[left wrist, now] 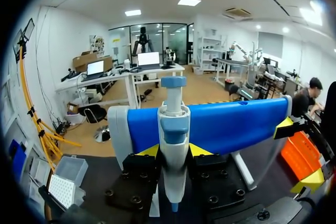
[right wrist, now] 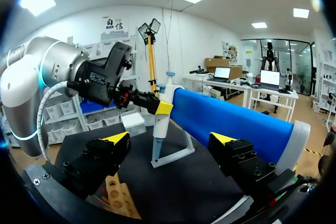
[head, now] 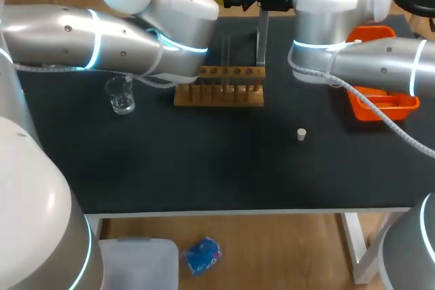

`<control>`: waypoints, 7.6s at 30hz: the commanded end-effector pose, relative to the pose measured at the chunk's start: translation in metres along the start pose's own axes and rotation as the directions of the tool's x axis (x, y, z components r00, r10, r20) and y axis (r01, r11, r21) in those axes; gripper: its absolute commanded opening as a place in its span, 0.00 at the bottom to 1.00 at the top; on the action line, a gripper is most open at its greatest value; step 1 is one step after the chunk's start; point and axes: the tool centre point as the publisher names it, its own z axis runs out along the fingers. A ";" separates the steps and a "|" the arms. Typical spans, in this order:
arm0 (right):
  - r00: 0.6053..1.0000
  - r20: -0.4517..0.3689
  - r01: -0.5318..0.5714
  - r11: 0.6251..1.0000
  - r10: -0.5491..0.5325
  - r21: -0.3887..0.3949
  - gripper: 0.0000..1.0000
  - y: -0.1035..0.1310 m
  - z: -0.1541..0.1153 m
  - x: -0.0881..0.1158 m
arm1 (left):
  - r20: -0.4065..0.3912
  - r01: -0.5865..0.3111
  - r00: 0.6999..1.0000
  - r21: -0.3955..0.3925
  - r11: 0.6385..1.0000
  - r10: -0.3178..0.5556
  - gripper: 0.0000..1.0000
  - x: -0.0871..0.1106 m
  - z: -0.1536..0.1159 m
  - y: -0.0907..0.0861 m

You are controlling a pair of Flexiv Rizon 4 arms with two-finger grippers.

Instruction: Invert the test tube, pick up the pipette, mount the tip to pipette, aspirate from beaker and dispense into the tube, eject the tip, return the pipette, and cap with the stopper.

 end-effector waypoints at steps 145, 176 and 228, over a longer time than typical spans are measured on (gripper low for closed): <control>0.991 -0.029 0.131 0.990 -0.129 0.060 1.00 -0.143 -0.287 0.133 | -0.794 -0.489 0.441 0.178 0.854 0.418 1.00 0.125 -0.142 0.097; 0.997 0.075 -0.027 0.970 0.009 0.241 1.00 -0.257 -0.286 0.148 | -0.794 -0.489 0.441 0.178 0.854 0.418 1.00 0.125 -0.142 0.097; 0.992 0.100 -0.104 0.939 0.075 0.328 0.49 -0.295 -0.234 0.124 | -0.794 -0.489 0.441 0.178 0.854 0.418 1.00 0.125 -0.142 0.097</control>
